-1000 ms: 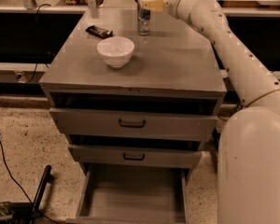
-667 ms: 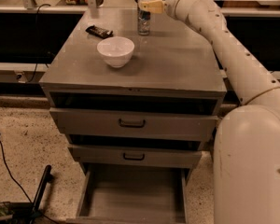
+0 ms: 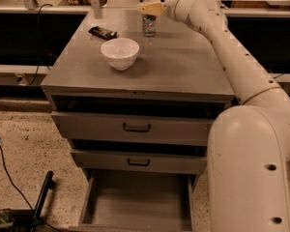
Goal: Place redbull can into bottom drawer
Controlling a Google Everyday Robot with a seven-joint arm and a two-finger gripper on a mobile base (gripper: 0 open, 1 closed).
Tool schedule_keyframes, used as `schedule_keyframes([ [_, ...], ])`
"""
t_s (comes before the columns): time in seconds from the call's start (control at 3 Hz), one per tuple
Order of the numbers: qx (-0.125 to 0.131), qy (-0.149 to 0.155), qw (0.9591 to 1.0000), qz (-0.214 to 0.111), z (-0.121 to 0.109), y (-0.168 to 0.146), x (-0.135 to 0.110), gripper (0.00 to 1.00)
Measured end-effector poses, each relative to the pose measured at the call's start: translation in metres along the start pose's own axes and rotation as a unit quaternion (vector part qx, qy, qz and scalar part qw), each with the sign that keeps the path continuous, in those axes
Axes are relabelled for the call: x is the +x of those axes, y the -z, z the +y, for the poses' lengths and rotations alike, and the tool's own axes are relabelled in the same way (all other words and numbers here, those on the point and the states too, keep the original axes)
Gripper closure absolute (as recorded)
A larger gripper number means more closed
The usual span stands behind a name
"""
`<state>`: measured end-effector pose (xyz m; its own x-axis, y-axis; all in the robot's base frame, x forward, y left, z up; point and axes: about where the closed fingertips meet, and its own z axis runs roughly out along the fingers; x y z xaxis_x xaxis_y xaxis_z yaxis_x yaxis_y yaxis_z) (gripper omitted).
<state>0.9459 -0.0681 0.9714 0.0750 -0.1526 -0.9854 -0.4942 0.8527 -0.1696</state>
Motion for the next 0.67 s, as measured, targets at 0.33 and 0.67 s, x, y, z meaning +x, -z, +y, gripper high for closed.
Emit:
schedule_keyframes([
  [0.33,-0.016,-0.01,0.9998,0.009,0.011,-0.013,0.009,0.0],
  [0.67,-0.023,-0.017,0.9994,0.019,0.017,-0.023,0.022,0.0],
])
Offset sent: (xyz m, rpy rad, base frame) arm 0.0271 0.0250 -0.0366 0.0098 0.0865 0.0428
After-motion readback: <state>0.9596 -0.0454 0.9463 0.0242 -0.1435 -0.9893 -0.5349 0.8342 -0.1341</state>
